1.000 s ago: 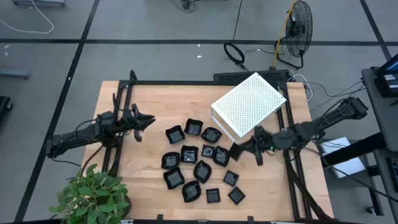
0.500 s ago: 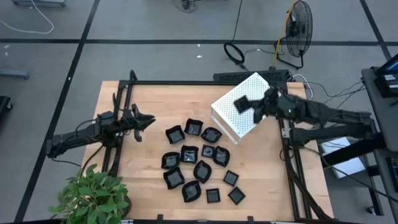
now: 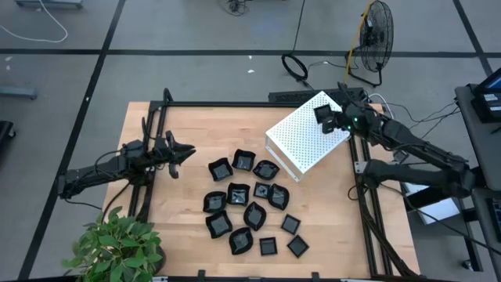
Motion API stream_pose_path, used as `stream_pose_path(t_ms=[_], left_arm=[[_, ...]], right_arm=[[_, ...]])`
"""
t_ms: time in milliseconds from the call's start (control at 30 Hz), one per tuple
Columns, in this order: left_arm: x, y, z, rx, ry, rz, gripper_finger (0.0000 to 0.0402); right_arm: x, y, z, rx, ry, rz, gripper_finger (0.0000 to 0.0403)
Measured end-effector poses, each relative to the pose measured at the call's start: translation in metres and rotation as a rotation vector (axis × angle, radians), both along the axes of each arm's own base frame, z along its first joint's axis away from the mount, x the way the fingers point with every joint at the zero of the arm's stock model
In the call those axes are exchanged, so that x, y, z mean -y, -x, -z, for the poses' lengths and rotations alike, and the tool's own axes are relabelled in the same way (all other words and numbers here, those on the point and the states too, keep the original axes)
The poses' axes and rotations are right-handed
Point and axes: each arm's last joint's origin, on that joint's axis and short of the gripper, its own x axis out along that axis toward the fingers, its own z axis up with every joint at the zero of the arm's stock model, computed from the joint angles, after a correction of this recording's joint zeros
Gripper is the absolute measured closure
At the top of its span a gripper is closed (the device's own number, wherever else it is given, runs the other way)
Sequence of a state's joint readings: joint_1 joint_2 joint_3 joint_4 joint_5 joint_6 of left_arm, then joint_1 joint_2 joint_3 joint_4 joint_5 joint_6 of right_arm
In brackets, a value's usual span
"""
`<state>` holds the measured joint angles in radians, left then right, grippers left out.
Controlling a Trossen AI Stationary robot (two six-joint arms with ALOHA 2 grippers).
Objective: Pick & Place Mini shaped plates
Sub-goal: Put the black square plate on the shelf
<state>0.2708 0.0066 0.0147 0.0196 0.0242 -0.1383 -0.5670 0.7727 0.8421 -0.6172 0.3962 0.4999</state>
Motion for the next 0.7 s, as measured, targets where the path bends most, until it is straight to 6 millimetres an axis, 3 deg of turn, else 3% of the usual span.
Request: stream_pose_path(t_ms=[300,700], left_arm=[[0.000,0.000,0.000,0.000,0.000,0.000,0.0325],[0.000,0.000,0.000,0.000,0.000,0.000,0.0325]], right_arm=[[0.013,0.005,0.033,-0.056,0.001,0.063,0.0403],[0.016,0.007,0.040,-0.073,0.011,0.075,0.0371]])
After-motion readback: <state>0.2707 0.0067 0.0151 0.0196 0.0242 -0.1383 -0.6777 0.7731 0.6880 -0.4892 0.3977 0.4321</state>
